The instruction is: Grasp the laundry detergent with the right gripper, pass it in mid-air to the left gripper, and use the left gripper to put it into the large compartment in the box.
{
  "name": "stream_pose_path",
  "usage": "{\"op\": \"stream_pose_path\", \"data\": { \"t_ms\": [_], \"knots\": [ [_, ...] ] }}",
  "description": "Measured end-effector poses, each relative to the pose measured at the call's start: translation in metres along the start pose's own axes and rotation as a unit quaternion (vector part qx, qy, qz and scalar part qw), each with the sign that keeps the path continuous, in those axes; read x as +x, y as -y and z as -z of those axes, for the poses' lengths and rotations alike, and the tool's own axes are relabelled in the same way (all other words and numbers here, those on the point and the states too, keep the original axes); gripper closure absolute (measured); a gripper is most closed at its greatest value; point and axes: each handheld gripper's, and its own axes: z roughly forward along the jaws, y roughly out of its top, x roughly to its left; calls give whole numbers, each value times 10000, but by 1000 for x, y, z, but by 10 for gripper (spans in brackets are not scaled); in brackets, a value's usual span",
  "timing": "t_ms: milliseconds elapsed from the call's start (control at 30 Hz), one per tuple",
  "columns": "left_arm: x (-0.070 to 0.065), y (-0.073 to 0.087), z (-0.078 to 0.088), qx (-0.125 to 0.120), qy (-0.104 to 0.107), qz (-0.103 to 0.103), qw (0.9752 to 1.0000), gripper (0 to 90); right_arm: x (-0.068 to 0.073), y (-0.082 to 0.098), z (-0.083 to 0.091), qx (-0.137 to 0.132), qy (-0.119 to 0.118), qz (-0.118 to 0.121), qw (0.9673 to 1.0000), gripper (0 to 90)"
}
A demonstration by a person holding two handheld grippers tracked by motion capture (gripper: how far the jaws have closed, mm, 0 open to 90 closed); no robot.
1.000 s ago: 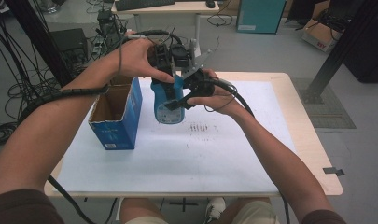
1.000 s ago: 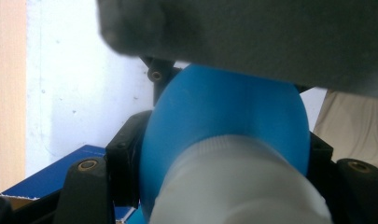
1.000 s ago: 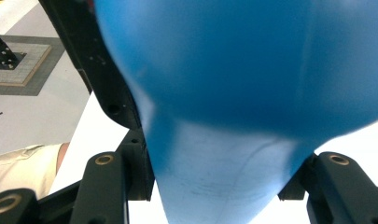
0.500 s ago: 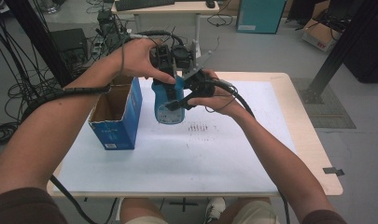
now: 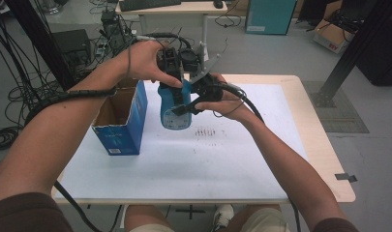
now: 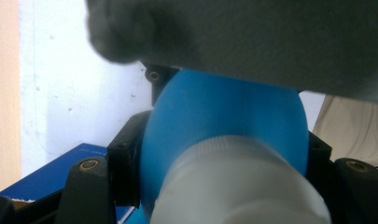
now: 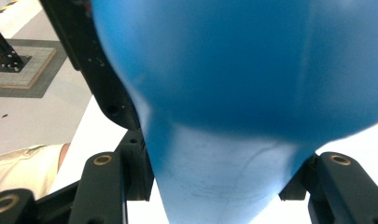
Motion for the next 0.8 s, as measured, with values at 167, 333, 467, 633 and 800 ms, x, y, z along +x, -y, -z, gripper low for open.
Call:
{"op": "stream_pose_path", "data": {
  "t_ms": [167,333,467,633,800],
  "knots": [
    [0,0,0,4,-47,-36,10000,364,-5,1,-1,-131,-25,320,9994,430],
    [1,0,1,24,-28,-20,10000,364,-6,1,-1,-190,-16,409,9990,428],
    [1,1,2,40,-60,-48,10000,365,-7,1,-2,-227,-17,438,9988,427],
    [2,2,3,80,39,-35,10000,365,-6,0,-2,-272,-72,387,9989,426],
    [2,2,2,56,26,-21,10000,365,-6,0,-2,-264,-82,365,9990,424]
  ]
}}
